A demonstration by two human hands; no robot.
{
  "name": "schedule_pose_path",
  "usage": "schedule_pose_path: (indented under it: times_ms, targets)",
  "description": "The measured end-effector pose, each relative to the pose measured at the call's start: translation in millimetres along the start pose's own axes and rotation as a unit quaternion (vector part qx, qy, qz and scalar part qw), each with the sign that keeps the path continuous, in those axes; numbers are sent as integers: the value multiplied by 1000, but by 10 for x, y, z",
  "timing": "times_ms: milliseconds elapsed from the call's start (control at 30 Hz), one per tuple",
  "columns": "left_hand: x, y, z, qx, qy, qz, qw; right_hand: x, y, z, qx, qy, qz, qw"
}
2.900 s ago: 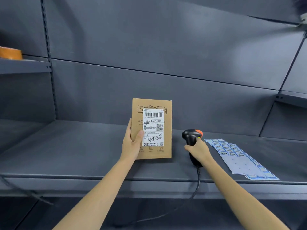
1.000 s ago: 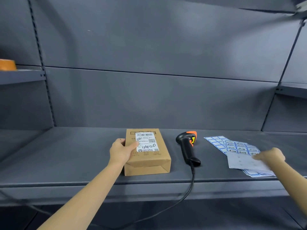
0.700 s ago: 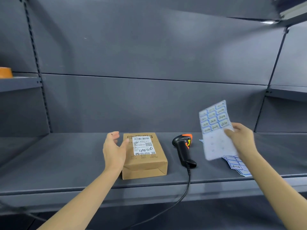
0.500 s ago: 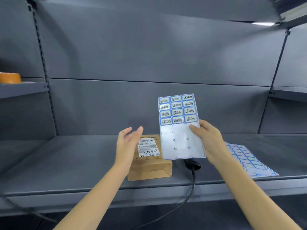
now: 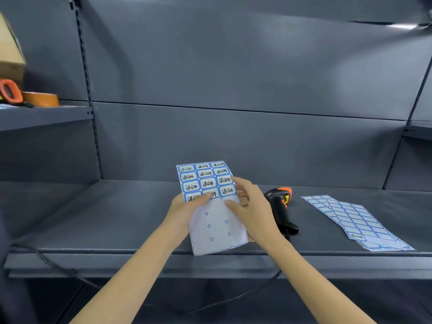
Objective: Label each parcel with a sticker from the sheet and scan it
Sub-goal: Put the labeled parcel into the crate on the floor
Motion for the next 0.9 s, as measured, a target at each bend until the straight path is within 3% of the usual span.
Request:
schedule_pose_path:
  times_ms: [500,900]
  targets:
    - [48,14,6,26,-54,13,998,-70,-127,7,-65,171,-48,982]
    - [55,12,-110,64,-110,23,992,-114,-31,101,-83,95,-39,991]
Point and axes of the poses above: each hand's wrist, its own y-axis away from the middle knuckle, its own x-axis out of the palm, z = x × y, the point moved 7 cm from there along -y, towards the middle knuckle, and after that the axes turned 15 degrees about x, right-handed, at the moved point
